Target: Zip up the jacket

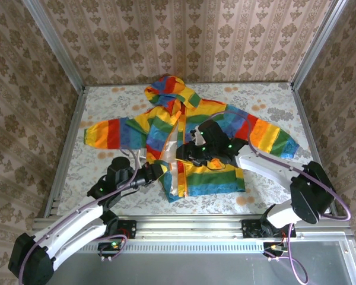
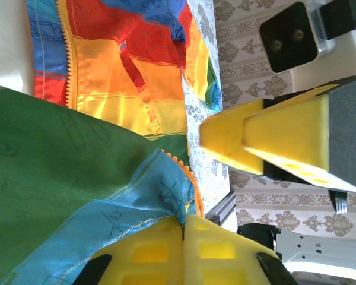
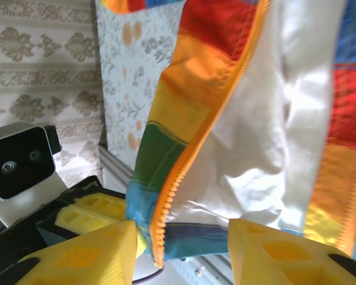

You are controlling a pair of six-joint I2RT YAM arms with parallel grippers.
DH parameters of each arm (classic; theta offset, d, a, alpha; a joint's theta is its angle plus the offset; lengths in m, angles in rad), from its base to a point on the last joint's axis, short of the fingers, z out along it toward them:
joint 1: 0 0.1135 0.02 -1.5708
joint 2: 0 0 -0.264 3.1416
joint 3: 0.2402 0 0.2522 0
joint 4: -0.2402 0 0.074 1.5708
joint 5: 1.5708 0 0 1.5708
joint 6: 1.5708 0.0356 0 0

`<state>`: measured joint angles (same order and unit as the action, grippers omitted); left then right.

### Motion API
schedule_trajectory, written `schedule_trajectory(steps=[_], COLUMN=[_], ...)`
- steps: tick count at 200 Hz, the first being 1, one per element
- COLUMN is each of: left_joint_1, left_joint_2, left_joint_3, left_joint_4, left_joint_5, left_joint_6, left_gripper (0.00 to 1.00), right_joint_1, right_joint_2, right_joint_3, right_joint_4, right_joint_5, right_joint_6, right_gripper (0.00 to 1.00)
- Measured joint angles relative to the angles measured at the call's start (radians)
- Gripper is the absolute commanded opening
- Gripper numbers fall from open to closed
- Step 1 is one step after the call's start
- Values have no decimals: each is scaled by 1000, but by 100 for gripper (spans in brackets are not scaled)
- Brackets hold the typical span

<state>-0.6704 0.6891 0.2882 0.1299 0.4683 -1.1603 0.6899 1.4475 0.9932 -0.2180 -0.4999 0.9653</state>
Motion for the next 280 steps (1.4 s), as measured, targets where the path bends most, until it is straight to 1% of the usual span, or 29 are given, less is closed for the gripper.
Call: schedule_trajectory(steps=[23,43,70,95,125,157,212,280], left_joint_1=[10,14,18,18,18,18,18,18], left_joint_2=[-28,-52,-79,-92,-96,-98,-148,-148], left_joint_3=[-26,-48,-66,-69,-97,-113,-125,-127], left_joint_4=[7,6,-9,-30,-33,-45,-80,-95], left_joint_5=[1,0,0,0,0,0,-1,-1], left_joint_6=[-1,-4,-4,-3,-2,4,8,9], left_gripper=[0,0,0,0,0,0,0,0], right_joint_1=[-6,11,80,137,171,187,238,250], right_joint_2=[-40,-68,-66,-27,10,60,170,188], right_joint_3=[-5,-41,-80,-85,-86,-85,-56,-43], right_joint_4=[-98,-155,-230,-281,-322,-324,-320,-325], right_joint_5=[73,123,190,237,288,307,306,319], right_joint_6=[-57,-83,-103,-108,-108,-108,-112,-135], right_gripper=[43,43,42,42,42,43,44,45])
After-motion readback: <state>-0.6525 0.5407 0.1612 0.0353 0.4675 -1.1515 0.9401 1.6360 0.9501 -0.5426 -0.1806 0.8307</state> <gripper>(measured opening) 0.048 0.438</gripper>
